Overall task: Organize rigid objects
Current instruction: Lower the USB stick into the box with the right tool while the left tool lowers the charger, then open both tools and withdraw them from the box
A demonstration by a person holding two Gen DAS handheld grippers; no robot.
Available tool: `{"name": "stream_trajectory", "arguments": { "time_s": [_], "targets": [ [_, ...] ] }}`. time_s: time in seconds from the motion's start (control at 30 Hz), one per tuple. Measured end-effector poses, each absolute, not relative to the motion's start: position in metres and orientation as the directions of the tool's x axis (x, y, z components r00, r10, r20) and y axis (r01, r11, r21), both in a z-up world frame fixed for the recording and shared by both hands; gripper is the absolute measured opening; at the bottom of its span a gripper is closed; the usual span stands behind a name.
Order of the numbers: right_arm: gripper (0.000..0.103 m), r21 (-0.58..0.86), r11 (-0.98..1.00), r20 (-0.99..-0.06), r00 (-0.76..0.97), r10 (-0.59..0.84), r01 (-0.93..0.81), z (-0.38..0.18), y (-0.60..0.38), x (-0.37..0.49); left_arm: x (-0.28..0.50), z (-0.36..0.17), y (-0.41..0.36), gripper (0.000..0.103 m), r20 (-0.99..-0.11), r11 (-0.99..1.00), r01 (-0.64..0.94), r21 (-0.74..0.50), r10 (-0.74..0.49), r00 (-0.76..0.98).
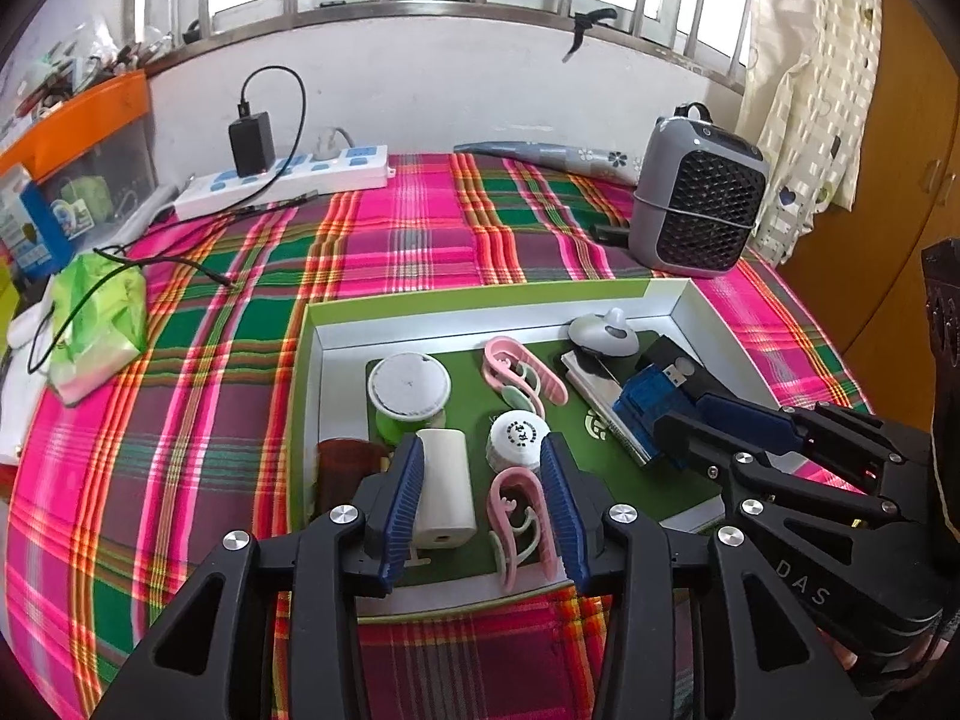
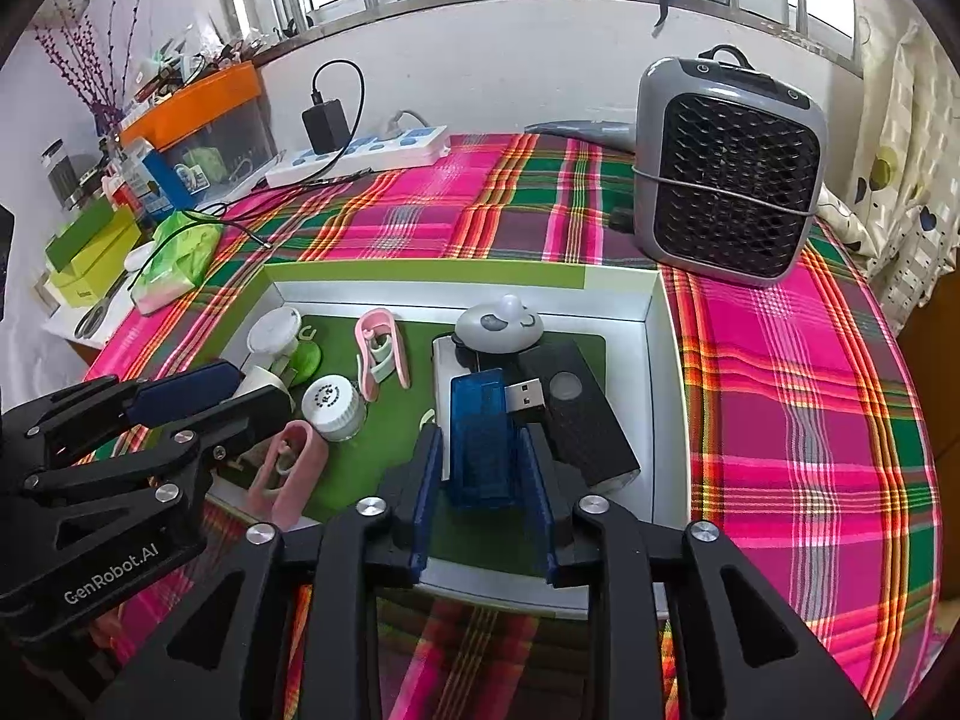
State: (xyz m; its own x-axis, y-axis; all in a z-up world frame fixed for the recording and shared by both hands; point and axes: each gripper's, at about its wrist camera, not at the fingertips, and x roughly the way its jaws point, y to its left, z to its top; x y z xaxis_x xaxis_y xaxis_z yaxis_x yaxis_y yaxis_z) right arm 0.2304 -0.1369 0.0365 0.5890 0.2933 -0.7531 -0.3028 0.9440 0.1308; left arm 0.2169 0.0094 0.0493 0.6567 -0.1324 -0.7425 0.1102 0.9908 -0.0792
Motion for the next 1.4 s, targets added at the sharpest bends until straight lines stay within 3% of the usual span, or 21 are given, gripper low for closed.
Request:
{"name": "stream_trajectory", "arguments": {
  "time_s": [0.9, 0.97, 1.03, 1.4],
  "targets": [
    [0.033, 0.136, 0.951, -0.714, 0.638, 0.289, -0.279, 0.057, -0.139, 0.169, 0.143, 0.062, 0.007, 0.04, -0.719, 0.995, 0.086, -0.058, -0.101, 0.688],
    [0.043, 0.134, 0.955, -0.716, 0.64, 0.279, -0.266, 0.055, -0.141, 0.162, 0.136, 0.056, 0.007, 0.04, -0.728, 0.995, 0.08, -0.059, -0.098, 0.679],
    [0.048, 0.134, 0.956, -0.722, 0.635, 0.273, -0.26, 0.05, -0.142, 0.153, 0.127, 0.05, 0.004, 0.04, -0.732, 0.996, 0.074, -0.041, -0.081, 0.677],
    [0.048, 0.071, 0.969, -0.766, 0.609, 0.205, -0.238, 0.028, -0.142, 0.114, 0.096, 0.026, -0.009, 0.04, -0.762, 0.995, 0.09, -0.036, -0.086, 0.642]
  ]
}}
